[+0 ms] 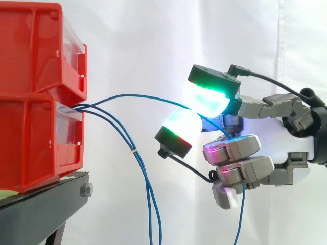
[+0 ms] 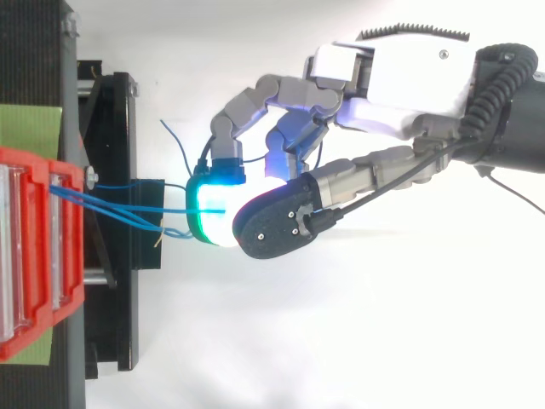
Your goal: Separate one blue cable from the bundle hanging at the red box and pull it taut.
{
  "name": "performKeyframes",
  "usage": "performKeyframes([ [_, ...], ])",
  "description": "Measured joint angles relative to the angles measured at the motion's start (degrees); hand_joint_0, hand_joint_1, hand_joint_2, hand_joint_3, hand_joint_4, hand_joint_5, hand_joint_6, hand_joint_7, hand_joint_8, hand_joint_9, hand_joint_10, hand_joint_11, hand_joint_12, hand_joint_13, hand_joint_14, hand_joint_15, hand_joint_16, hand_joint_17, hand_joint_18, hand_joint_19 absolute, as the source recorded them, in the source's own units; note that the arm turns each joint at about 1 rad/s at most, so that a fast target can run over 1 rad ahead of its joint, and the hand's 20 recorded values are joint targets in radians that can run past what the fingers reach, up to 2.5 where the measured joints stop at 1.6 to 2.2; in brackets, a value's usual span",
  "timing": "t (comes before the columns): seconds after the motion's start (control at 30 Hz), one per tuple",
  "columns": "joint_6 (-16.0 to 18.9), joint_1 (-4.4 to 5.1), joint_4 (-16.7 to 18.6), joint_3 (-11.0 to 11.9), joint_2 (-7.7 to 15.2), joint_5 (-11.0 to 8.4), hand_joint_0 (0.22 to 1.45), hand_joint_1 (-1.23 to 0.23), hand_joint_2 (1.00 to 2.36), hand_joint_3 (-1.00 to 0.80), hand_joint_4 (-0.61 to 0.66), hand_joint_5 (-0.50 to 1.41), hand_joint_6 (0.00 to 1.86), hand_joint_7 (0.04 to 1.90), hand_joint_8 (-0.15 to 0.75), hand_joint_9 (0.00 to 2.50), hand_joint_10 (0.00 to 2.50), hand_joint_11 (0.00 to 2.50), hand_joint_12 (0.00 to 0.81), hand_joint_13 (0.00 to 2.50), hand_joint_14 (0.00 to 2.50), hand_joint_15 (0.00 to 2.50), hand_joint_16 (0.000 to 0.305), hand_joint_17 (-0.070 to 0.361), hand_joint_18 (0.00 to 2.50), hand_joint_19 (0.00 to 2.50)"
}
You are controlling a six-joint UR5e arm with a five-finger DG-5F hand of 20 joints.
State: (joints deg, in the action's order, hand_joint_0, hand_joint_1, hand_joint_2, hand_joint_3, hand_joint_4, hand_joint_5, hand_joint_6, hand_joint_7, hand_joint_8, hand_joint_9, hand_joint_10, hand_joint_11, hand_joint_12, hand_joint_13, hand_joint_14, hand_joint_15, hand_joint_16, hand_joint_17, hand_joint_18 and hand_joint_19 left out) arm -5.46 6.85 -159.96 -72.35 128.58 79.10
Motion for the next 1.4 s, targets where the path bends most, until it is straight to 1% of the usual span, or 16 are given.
performKeyframes([
  [0.9,0.01,0.00,0.00,0.01,0.00,0.00,0.73,-0.63,1.01,-0.33,0.02,-0.23,0.96,0.98,0.277,0.88,0.91,1.23,0.284,1.10,0.58,1.45,0.044,0.099,0.92,0.90],
  [0.93,0.01,0.00,0.00,0.01,0.00,0.00,0.74,-0.63,1.01,-0.33,0.02,-0.23,0.96,0.98,0.267,0.88,0.90,1.23,0.290,1.10,0.58,1.45,0.044,0.099,0.92,0.91],
  [1.27,0.01,0.00,0.00,0.00,0.00,0.00,0.74,-0.63,1.02,-0.33,0.01,-0.23,0.96,0.98,0.277,0.88,0.90,1.23,0.282,1.10,0.57,1.45,0.044,0.100,0.92,0.90],
  [1.3,0.01,0.00,0.00,0.00,0.00,0.00,0.74,-0.63,1.01,-0.33,0.01,-0.23,0.96,0.99,0.276,0.88,0.90,1.23,0.293,1.11,0.58,1.44,0.044,0.099,0.92,0.91],
  [1.33,0.01,0.00,0.00,-0.01,0.00,0.00,0.74,-0.63,1.01,-0.33,0.02,-0.23,0.96,0.99,0.275,0.89,0.90,1.22,0.281,1.10,0.58,1.45,0.044,0.099,0.92,0.91],
  [1.4,0.01,0.00,0.00,-0.01,0.00,0.00,0.74,-0.63,1.01,-0.33,0.01,-0.23,0.96,0.99,0.273,0.88,0.90,1.23,0.283,1.11,0.58,1.44,0.044,0.099,0.92,0.90],
])
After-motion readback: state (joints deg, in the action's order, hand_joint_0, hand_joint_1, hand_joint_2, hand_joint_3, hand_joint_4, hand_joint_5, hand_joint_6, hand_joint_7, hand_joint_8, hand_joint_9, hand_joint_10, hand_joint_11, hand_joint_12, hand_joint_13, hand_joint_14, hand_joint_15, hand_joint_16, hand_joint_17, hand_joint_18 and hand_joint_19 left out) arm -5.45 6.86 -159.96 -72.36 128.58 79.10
